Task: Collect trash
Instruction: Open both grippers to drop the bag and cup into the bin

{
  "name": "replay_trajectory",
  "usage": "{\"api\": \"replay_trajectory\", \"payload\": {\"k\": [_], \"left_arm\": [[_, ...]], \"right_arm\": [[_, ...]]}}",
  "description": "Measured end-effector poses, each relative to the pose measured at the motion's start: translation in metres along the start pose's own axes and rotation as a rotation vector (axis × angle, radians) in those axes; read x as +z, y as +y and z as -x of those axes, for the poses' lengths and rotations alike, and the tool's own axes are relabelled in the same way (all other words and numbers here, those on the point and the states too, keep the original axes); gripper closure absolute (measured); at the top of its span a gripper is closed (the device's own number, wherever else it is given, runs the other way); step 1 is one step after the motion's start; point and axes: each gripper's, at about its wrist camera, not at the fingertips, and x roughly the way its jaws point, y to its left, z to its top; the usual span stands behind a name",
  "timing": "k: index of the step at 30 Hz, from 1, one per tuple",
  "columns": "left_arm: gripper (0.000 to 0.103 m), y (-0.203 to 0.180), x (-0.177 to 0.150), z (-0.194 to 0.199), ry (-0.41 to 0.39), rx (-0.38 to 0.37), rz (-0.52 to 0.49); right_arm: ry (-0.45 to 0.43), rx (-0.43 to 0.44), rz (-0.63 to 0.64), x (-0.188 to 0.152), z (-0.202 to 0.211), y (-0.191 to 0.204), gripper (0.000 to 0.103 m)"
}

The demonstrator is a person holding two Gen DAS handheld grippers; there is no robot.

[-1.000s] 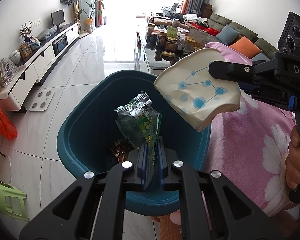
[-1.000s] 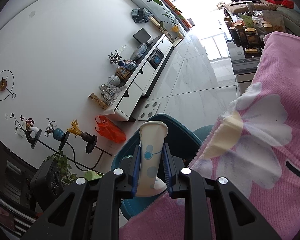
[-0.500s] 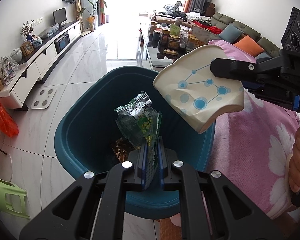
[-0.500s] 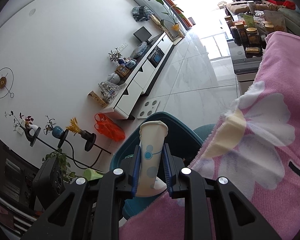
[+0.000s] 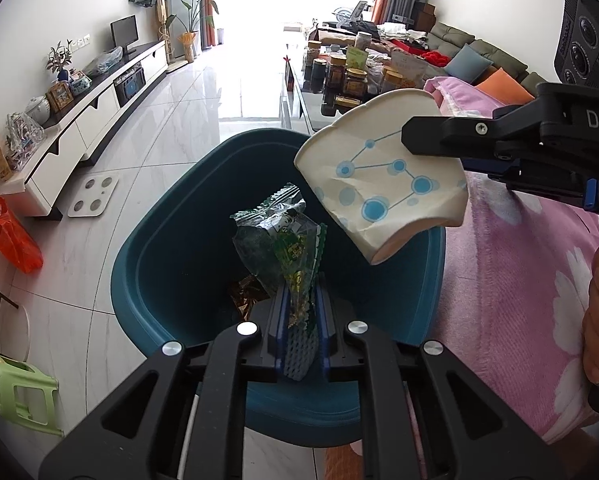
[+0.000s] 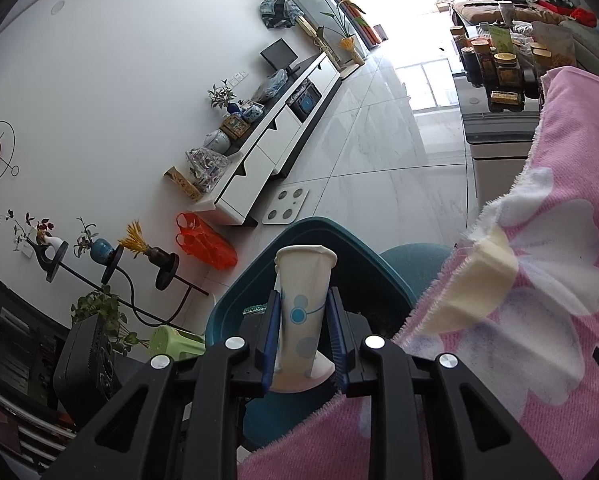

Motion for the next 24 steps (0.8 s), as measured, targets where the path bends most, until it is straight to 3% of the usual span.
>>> {"api": "replay_trajectory", "payload": {"k": [8,11,18,24], "left_arm": [[0.071,0.001,0.002,0.002,-0.020,0.026,0.010],[0.056,0.000,0.003,0.007,-0.042,0.038,0.008],[0.041,-0.005,0.002,0.036,-0.117,0.059,-0.014],[0.023,-0.021,-0.003,0.065,-0.187,0.040,-0.040]], "right_arm": [[-0.003,-0.004,-0.010,-0.001,0.001,-0.004,0.077],[-0.012,0.007,-0.012,-0.002,0.004,-0.006,0.072],[-0.058,0.005,0.002,-0.007,0.025,-0.010,0.057],[-0.113,-0.014,0.043,-0.017,0.057,-0.014,0.049]]}}
